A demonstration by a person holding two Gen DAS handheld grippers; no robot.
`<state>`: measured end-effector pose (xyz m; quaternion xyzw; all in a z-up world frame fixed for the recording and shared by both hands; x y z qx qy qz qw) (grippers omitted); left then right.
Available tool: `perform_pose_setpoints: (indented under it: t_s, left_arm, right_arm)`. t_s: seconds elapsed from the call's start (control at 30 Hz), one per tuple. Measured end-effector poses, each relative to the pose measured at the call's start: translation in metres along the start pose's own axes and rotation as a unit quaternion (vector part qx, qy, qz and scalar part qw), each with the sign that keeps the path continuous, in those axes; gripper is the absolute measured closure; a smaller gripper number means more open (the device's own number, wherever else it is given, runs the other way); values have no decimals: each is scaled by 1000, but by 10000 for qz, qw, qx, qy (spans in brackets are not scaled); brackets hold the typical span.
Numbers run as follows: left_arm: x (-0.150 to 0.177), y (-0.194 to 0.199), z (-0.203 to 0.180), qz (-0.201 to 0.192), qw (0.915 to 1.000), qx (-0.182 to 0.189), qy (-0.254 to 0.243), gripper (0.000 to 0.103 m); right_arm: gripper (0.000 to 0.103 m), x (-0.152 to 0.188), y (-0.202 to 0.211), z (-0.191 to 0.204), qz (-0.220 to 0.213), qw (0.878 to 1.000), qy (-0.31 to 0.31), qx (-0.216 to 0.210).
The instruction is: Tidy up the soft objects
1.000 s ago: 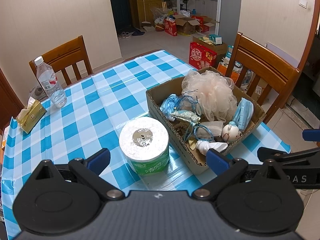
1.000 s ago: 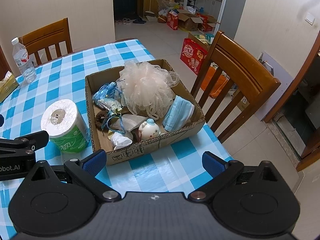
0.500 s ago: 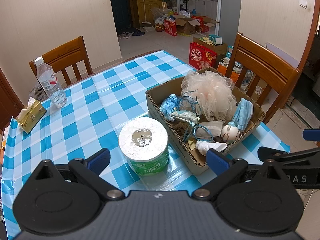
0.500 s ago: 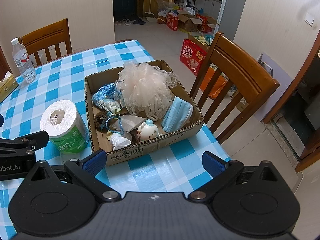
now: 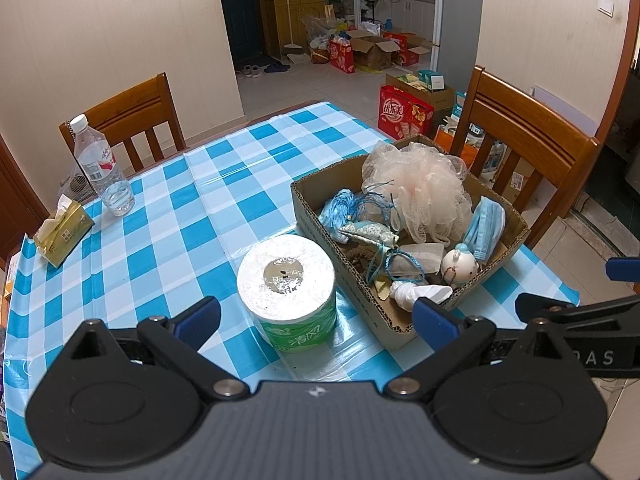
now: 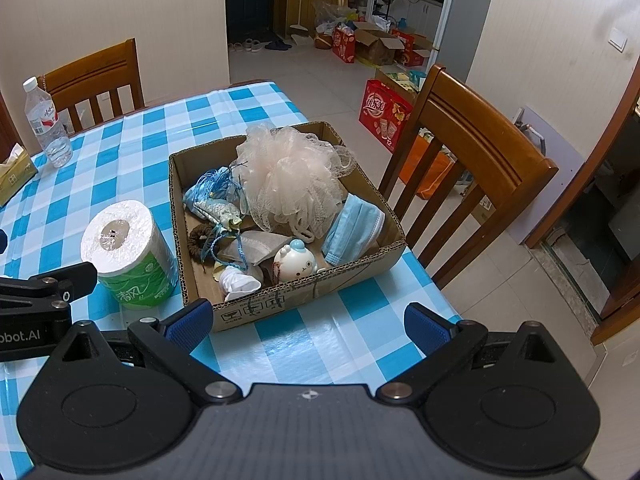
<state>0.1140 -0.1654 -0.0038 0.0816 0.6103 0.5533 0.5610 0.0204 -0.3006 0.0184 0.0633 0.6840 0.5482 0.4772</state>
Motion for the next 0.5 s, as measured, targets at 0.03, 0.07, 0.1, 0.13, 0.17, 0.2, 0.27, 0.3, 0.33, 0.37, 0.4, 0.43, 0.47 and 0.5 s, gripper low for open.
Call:
perform_pose_setpoints:
  t_s: [0.03,0.07,0.1,0.13,0.17,0.2,0.27,0.3,0.33,0.37,0.4,0.43,0.47,0.5]
  left_arm:
    - [0,0,-1,-3,10000,-3,-1,1]
    - [0,0,-1,-3,10000,-4,-2,1]
    - [0,0,-1,-2,10000,-5,-3,1]
    - [0,0,-1,-2,10000,-2,-1,1]
    - [0,0,0,-1,10000,0,-3,1]
    - [0,0,-1,0,10000,-2,-5,1]
    - [0,0,-1,-1,10000,-4,-5,1]
    - [0,0,-1,-2,10000,-4,-6,1]
    - [0,0,-1,-3,10000,-3,-3,1]
    - [0,0,-1,-4,10000,-4,-4,1]
    - [0,0,-1,-5,10000,-5,-5,1]
    - [0,0,-1,-4,10000,-5,-3,1]
    - [0,0,-1,-5,10000,-5,-2,1]
    - [0,0,-1,-4,10000,-5,-3,1]
  right_arm:
    - [0,0,0,0,0,10000,2,1]
    - [0,-1,0,0,-1,10000,6,1]
    - [0,-1,0,0,-1,10000,5,0]
    - [0,0,0,0,-4,10000,1,1]
    - [0,0,0,0,-4,10000,2,2]
    - [0,0,0,0,-2,10000,-1,1]
    - [0,1,0,0,-1,10000,2,3]
    - [0,1,0,0,-3,10000,4,3]
    - [0,1,0,-1,-3,10000,1,4]
    - [0,1,0,-1,-2,10000,1,3]
    - [0,0,0,-1,-3,10000,0,4]
    - [0,1,0,-1,-7,10000,2,3]
    - [0,1,0,-1,-5,10000,2,3]
    - [0,0,0,-1,-8,10000,2,3]
Point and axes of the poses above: each gripper's, at about its wrist camera, not at the fingertips, and y roughly against the way its jaws point, z to its left, x to its underside, the point moved 3 cm from there along -y, roughly the way its jaws point, and after that the axes turned 15 degrees about -y, right-handed, at the moved point
